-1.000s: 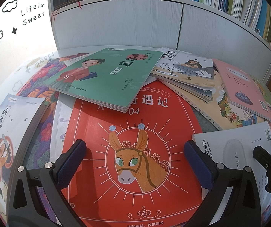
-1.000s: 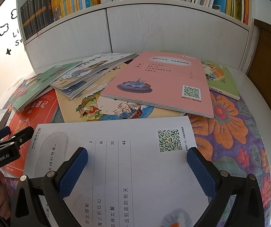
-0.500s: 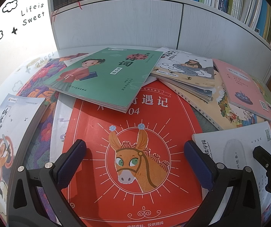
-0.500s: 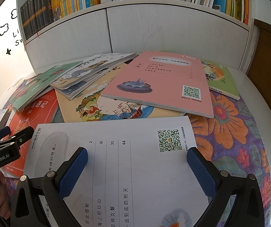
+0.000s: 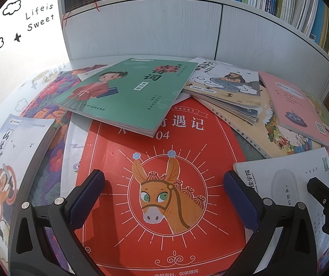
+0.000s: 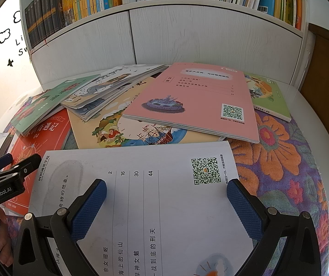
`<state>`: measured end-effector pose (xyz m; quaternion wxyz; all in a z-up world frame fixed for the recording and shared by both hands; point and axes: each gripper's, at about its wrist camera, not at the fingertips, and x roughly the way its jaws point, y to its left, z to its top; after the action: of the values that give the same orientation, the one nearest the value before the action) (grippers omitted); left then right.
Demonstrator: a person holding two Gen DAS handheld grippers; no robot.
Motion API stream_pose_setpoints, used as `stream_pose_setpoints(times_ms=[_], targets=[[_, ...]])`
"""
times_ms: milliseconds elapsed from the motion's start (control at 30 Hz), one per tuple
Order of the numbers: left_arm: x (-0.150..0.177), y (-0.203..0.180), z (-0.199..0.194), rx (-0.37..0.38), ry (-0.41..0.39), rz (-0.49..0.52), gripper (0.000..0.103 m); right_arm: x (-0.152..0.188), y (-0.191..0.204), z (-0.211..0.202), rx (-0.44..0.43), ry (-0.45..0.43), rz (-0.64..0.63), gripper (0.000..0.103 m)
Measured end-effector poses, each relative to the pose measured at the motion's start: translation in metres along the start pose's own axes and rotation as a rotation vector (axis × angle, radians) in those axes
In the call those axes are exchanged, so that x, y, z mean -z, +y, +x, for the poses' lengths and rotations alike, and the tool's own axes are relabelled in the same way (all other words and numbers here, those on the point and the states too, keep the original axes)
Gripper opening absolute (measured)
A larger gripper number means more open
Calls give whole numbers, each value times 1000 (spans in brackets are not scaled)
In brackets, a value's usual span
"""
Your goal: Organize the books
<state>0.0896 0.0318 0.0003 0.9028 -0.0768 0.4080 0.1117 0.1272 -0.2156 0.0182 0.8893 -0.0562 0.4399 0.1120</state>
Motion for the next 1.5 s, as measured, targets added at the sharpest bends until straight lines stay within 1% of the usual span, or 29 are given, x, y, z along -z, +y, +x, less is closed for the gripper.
stream_pose_setpoints(times_ms=[333,500,567,600,667,700,733,767,800,833,867,933,967,1000,1033,1067,1100,1133,1200,1267,1300,1333,1367,1400,1467,1500], targets=[[0,0,1,3,0,0,103,0,0,0,-1,0,2,103],[-1,0,1,3,1,0,103,0,-2,1,6,-1,24,103],[-1,0,0,9,2,7,103,-2,-4,3,-8,2,33,103],[0,0,0,19,5,19,103,-3,-5,4,-17,10,34,103],[1,-2,-2,37,20,51,103,-7,-7,4,-39,71,-11,103],[1,-4,-3,53,37,70,102,-9,-9,3,-51,109,-28,100],[1,-7,-5,56,57,84,99,-10,-14,0,-58,144,-36,95],[1,-9,-7,62,79,90,96,-10,-23,-6,-76,167,-33,83],[0,-12,-10,84,105,93,95,-12,-35,-11,-111,183,-13,78],[1,-14,-13,108,121,97,94,-12,-45,-14,-134,194,14,78],[1,-17,-15,135,137,104,94,-12,-60,-16,-140,207,53,78],[4,-26,-21,230,188,122,95,-11,-83,-14,-78,231,94,78],[6,-32,-25,267,202,133,95,-8,-94,-8,-73,249,116,79],[9,-38,-32,295,204,145,95,-7,-97,-5,-100,247,128,79],[12,-44,-37,308,201,162,95,-7,-99,-7,-121,217,123,79],[15,-51,-40,323,203,193,95,-7,-98,-7,-131,221,117,79],[21,-61,-42,348,226,237,95,-6,-96,-7,-128,221,112,79],[25,-68,-41,369,249,260,95,-4,-93,-8,-131,223,109,79],[34,-79,-44,337,220,316,97,0,-86,-12,-156,221,106,79],[42,-89,-45,297,202,382,97,8,-76,-17,-205,226,116,81],[47,-93,-46,295,195,408,97,11,-74,-21,-215,224,123,81],[48,-95,-49,305,196,418,100,15,-72,-24,-233,231,134,81],[49,-95,-50,284,200,424,101,18,-71,-27,-270,241,147,81],[49,-94,-49,277,201,419,101,23,-71,-31,-326,254,160,81],[47,-91,-48,300,211,419,100,28,-76,-34,-392,273,153,81],[45,-90,-47,309,216,422,100,30,-80,-35,-423,275,148,79]])
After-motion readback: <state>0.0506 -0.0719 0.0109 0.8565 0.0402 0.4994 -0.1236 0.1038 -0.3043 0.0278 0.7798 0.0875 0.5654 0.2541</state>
